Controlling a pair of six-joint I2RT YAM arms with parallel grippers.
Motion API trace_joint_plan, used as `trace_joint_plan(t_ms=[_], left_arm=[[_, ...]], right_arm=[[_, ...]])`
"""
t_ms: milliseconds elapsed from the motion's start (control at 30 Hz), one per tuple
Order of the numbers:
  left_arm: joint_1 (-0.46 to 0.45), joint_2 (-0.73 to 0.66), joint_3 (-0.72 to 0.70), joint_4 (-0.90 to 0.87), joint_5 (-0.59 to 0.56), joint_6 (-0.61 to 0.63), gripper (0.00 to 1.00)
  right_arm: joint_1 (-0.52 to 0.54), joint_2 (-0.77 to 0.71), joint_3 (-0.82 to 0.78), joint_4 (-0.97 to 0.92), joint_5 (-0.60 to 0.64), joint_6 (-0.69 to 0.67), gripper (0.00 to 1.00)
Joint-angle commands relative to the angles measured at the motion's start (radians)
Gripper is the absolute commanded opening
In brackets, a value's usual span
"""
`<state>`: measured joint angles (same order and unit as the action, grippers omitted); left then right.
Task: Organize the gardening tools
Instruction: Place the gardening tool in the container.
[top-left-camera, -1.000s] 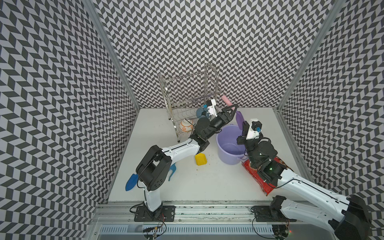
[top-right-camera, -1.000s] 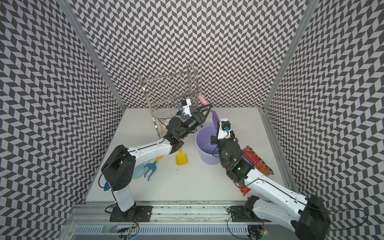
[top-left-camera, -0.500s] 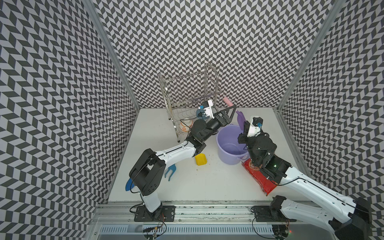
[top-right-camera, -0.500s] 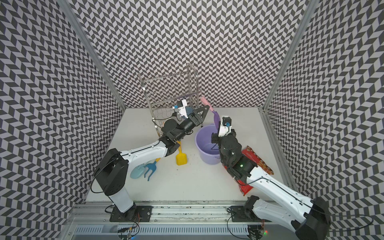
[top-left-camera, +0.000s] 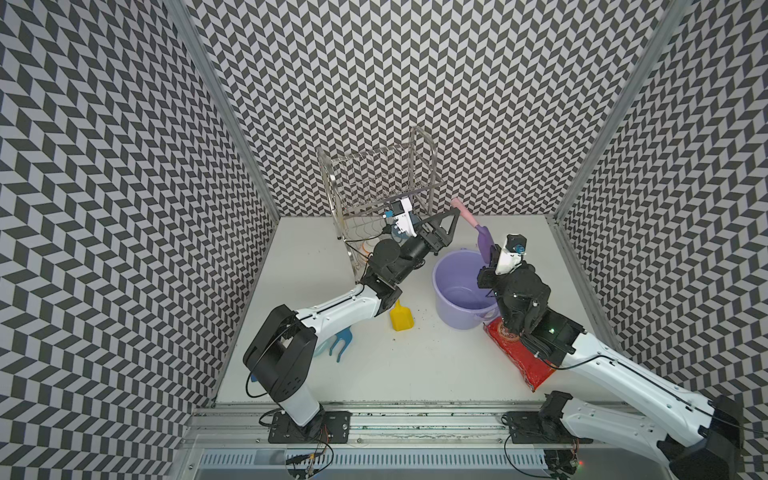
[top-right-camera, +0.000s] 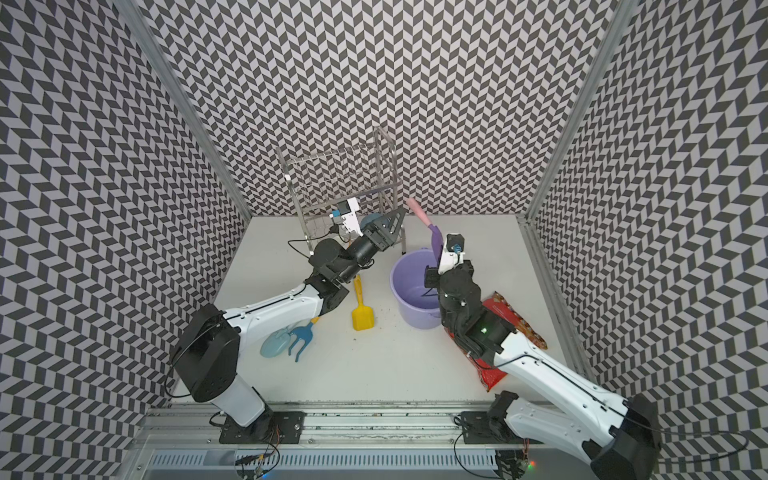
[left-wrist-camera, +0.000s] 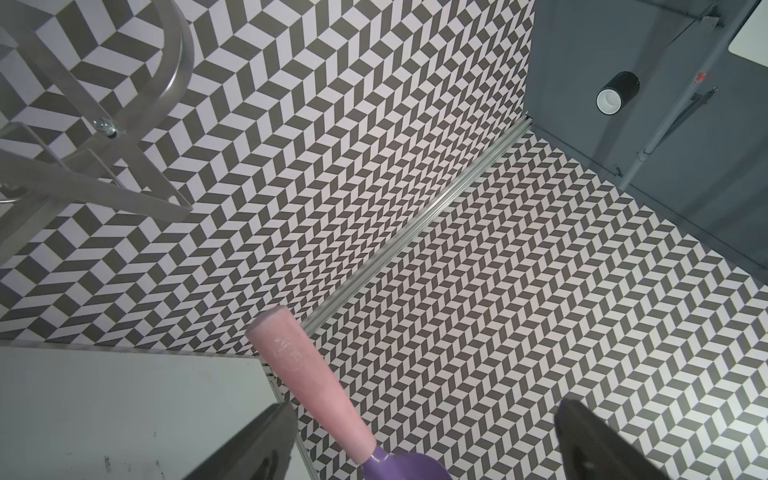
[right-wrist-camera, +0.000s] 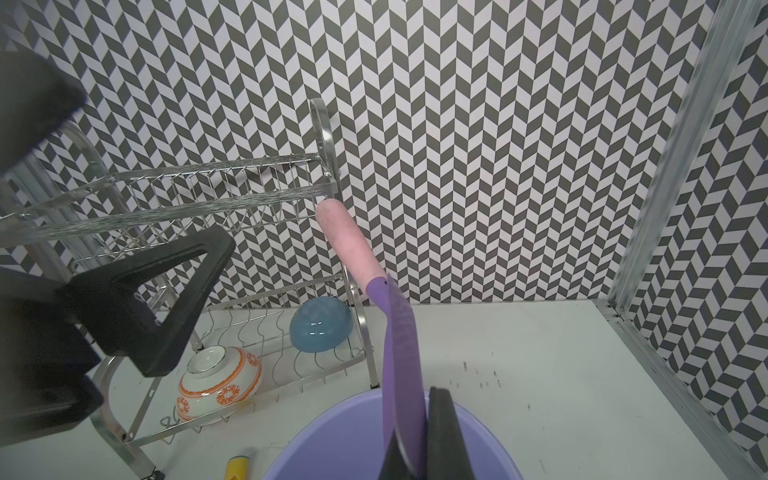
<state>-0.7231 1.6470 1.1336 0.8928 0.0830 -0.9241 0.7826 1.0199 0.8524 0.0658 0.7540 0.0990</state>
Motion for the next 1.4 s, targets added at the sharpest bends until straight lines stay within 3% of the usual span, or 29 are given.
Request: trace_joint_plan(t_ms=[0,367,1000,1367], left_arm=[[0.005,-0.029,-0.003,0.003,0.006,0.042,1.00],[0.052,-0.090,-0.042,-0.009,0.004,0.120,1.00],[0.164,-0.148,-0.067,-0.110,0.095,0.342,1.00],[0.209,-0.168,-0.031,-0.207,0.208,0.552,1.00]], right_arm=[[0.003,-0.011,0.036,0.016,0.024,0.015,0.00],[0.003,-0.033,0.114,-0.122,0.017,0.061,0.00],[0.003,-0.066,0.408,-0.647,-0.091,0.171,0.00],[0.003,0.031,0.670,-1.133,-0.230,0.276,0.00]])
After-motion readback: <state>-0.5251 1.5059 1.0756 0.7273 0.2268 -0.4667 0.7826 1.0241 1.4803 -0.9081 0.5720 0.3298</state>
